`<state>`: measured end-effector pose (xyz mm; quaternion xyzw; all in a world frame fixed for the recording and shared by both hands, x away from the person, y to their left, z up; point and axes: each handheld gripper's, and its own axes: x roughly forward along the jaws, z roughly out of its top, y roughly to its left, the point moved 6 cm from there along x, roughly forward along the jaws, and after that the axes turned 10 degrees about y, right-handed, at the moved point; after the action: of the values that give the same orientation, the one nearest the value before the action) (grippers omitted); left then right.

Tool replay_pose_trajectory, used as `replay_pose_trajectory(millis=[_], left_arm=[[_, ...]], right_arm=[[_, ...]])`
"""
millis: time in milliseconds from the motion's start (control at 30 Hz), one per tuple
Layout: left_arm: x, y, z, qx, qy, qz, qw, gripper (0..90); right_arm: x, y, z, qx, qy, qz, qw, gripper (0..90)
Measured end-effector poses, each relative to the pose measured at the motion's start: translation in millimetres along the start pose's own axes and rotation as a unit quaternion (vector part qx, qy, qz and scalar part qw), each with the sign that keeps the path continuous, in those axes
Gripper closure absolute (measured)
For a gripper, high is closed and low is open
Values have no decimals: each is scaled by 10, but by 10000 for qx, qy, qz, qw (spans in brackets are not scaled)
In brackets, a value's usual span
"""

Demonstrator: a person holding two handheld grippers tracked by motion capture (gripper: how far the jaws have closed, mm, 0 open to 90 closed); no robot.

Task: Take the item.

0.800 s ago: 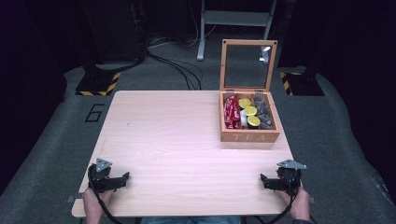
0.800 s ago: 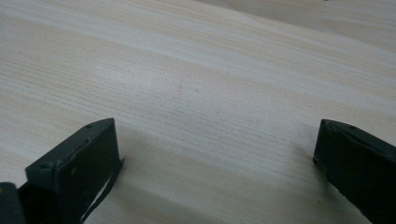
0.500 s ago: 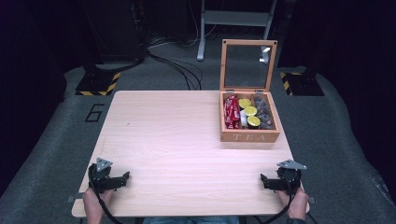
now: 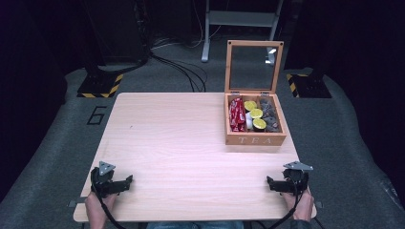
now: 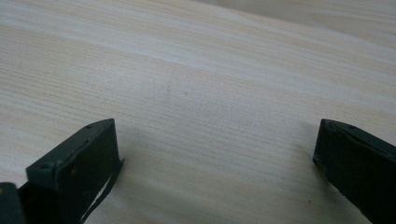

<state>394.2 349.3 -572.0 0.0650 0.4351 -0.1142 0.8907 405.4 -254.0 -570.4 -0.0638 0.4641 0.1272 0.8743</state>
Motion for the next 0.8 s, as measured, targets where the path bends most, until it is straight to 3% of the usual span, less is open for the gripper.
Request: replay_pose_trajectory(millis=[367,800], left_arm=[[3,3,1,-16,-2,-24,10000,68],[-1,7,-3,27,28,-25,10000,69]], right_arm=[[-111,28,72,148,-46,177,9997,10],[-236,126,334,-11,-101,326,9994,7]])
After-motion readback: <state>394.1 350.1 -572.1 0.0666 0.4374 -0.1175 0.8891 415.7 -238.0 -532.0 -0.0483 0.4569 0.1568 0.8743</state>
